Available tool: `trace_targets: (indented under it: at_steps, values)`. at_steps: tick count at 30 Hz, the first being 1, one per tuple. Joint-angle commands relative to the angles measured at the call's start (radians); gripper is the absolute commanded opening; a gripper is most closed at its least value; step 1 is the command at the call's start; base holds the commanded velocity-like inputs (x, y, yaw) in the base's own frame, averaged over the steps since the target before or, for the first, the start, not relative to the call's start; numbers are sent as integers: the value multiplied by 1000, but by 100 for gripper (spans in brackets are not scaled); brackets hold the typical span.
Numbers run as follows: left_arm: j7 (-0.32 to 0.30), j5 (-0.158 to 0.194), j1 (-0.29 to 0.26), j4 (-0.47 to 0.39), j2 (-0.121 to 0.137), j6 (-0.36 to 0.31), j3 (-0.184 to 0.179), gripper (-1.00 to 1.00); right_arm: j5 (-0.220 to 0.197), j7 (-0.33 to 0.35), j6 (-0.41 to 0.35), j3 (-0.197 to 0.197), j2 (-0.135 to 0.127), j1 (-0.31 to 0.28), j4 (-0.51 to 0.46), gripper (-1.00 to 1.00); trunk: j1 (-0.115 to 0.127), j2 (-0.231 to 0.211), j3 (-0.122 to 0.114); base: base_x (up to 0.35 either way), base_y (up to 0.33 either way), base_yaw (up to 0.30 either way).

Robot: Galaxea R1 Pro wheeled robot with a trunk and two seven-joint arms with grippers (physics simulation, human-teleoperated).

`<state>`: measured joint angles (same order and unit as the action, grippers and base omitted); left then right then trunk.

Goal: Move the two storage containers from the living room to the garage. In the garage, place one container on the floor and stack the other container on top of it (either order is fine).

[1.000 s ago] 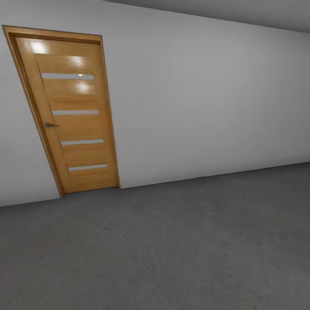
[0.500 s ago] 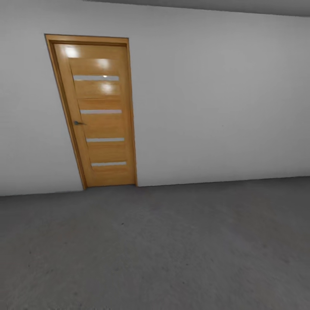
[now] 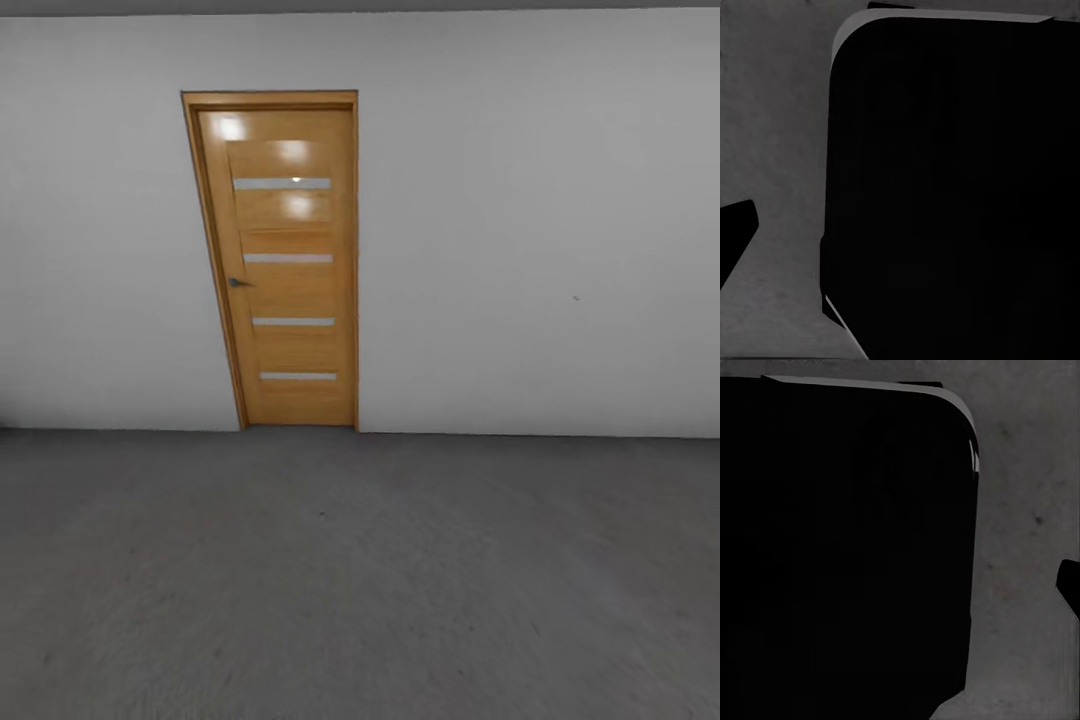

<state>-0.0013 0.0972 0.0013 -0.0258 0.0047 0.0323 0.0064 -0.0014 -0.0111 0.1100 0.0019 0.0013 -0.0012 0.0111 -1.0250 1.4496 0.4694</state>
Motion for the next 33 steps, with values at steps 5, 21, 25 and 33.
trace_targets:
  at_steps: [5,21,25,33]
  values:
    - [0,10,0,-1,0,1,0,100,0,-1,5,0,0,0,1,100,0,0,1,0,0,296]
    - [1,16,0,-79,-2,27,5,100,-2,-1,5,0,-1,0,1,100,0,0,1,0,0,296]
    - [-4,20,0,-78,-2,27,8,100,-2,-1,5,0,-1,0,1,100,0,0,1,0,0,296]
    - [-5,23,0,-72,-2,26,7,100,-2,-1,5,0,-1,0,1,100,0,0,1,0,0,296]
